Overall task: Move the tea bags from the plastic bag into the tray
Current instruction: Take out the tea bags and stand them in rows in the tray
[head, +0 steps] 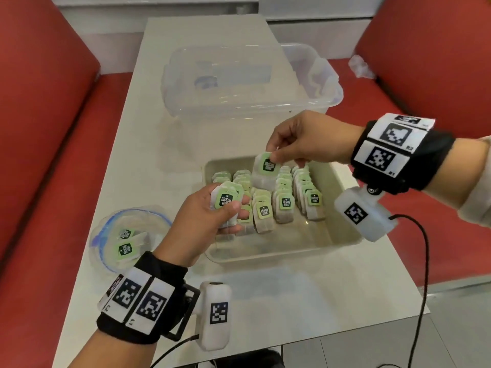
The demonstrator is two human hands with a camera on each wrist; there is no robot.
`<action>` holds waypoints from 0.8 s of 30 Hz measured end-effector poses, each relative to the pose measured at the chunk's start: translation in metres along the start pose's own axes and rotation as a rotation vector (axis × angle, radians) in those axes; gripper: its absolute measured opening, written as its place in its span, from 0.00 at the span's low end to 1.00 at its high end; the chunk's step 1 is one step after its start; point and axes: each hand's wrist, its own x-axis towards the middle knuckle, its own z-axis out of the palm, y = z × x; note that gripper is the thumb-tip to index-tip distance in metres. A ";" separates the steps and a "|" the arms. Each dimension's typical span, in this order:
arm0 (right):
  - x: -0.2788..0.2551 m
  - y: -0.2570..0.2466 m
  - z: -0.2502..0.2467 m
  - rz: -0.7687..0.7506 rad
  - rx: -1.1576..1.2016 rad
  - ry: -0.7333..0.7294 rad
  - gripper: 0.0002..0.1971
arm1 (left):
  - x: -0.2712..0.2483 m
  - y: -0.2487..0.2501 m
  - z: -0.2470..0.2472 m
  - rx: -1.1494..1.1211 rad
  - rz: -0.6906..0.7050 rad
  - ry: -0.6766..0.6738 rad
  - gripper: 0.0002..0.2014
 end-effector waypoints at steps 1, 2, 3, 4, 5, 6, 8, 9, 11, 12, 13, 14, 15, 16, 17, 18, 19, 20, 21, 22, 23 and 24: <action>0.001 0.006 -0.001 0.021 -0.075 -0.023 0.01 | 0.000 -0.001 0.000 -0.008 0.003 0.004 0.10; 0.002 0.012 0.000 0.047 -0.154 -0.071 0.02 | 0.001 -0.002 0.001 -0.017 0.006 0.007 0.10; 0.003 0.018 0.004 0.074 -0.232 -0.136 0.03 | 0.001 -0.002 0.001 -0.024 0.009 0.010 0.10; 0.004 0.024 0.008 0.099 -0.309 -0.208 0.03 | 0.002 -0.003 0.002 -0.030 0.010 0.011 0.10; 0.006 0.029 0.014 0.116 -0.382 -0.271 0.03 | 0.002 -0.004 0.003 -0.035 0.010 0.011 0.10; 0.007 0.033 0.020 0.131 -0.441 -0.327 0.04 | 0.002 -0.004 0.004 -0.039 0.010 0.012 0.10; 0.011 0.040 0.030 0.159 -0.498 -0.422 0.07 | 0.003 -0.005 0.004 -0.044 0.015 0.013 0.10; 0.013 0.043 0.035 0.171 -0.501 -0.466 0.08 | 0.003 -0.006 0.004 -0.046 0.016 0.014 0.10; 0.019 0.047 0.042 0.183 -0.514 -0.534 0.09 | 0.004 -0.007 0.005 -0.059 0.015 0.014 0.10; 0.022 0.050 0.044 0.188 -0.536 -0.554 0.09 | 0.004 -0.007 0.005 -0.067 0.013 0.014 0.10; 0.025 0.052 0.046 0.195 -0.557 -0.567 0.08 | 0.004 -0.007 0.005 -0.075 0.010 0.015 0.11; 0.030 0.054 0.047 0.206 -0.575 -0.577 0.06 | 0.005 -0.008 0.006 -0.084 0.007 0.016 0.11; 0.034 0.055 0.048 0.218 -0.591 -0.580 0.05 | 0.005 -0.008 0.006 -0.092 0.004 0.017 0.11; 0.038 0.056 0.048 0.229 -0.608 -0.578 0.05 | 0.005 -0.008 0.006 -0.097 0.002 0.019 0.11; 0.041 0.057 0.048 0.238 -0.627 -0.569 0.06 | 0.006 -0.008 0.007 -0.099 0.001 0.020 0.11; 0.044 0.057 0.047 0.244 -0.647 -0.554 0.08 | 0.006 -0.009 0.006 -0.102 0.001 0.021 0.11; 0.047 0.057 0.047 0.249 -0.662 -0.538 0.09 | 0.006 -0.009 0.006 -0.105 -0.001 0.020 0.11; 0.049 0.057 0.046 0.252 -0.673 -0.527 0.09 | 0.006 -0.009 0.006 -0.110 -0.002 0.019 0.11; 0.050 0.056 0.046 0.252 -0.682 -0.523 0.09 | 0.006 -0.009 0.006 -0.116 -0.004 0.016 0.12; 0.052 0.056 0.045 0.250 -0.692 -0.524 0.08 | 0.006 -0.009 0.006 -0.121 -0.005 0.014 0.12; 0.053 0.056 0.045 0.246 -0.704 -0.523 0.07 | 0.006 -0.009 0.006 -0.125 -0.006 0.013 0.12; 0.053 0.056 0.044 0.238 -0.721 -0.516 0.06 | 0.006 -0.009 0.006 -0.128 -0.007 0.013 0.12</action>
